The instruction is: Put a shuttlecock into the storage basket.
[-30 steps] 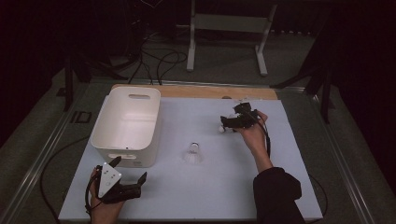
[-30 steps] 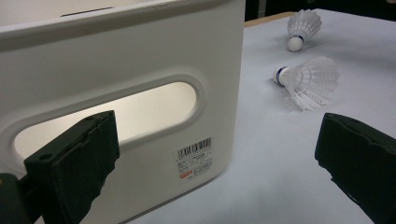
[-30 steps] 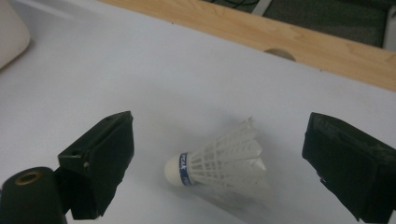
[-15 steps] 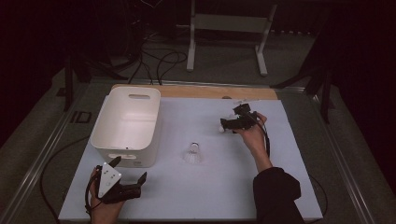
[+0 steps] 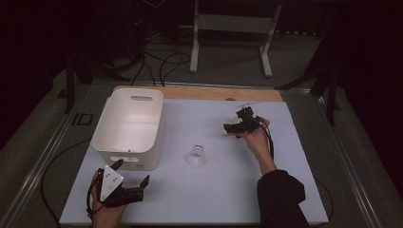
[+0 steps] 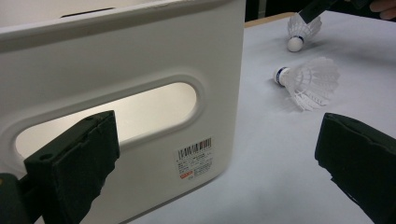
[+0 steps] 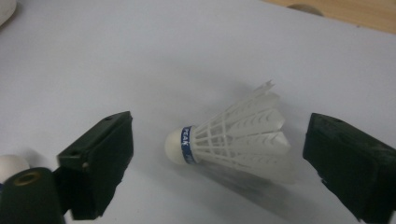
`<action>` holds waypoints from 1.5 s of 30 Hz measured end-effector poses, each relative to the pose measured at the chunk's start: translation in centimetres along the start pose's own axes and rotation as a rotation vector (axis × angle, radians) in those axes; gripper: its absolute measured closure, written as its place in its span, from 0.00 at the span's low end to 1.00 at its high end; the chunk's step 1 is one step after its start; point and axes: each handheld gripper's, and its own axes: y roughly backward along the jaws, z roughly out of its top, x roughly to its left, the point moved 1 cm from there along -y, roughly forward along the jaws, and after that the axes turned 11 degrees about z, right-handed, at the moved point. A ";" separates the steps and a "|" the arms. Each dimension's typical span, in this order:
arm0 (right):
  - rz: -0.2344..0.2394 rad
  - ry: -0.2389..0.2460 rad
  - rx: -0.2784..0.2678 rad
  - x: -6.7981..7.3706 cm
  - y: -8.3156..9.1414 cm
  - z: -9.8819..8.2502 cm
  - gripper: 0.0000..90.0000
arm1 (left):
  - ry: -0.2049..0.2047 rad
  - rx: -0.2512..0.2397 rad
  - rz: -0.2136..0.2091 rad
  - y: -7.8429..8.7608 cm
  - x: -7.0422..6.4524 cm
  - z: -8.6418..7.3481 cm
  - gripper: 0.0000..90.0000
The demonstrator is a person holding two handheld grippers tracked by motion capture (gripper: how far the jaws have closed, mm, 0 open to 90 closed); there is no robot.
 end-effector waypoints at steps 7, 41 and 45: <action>0.036 -0.032 0.022 -0.4 -0.4 -0.4 0.23 | 0.001 0.000 0.001 0.0 0.0 0.0 0.01; 0.086 0.133 0.015 3.3 -0.6 0.3 0.97 | 0.000 0.001 0.000 0.0 0.0 0.0 0.01; 0.083 0.154 0.012 3.5 -0.4 0.4 0.99 | 0.000 0.001 0.000 0.0 0.0 0.0 0.01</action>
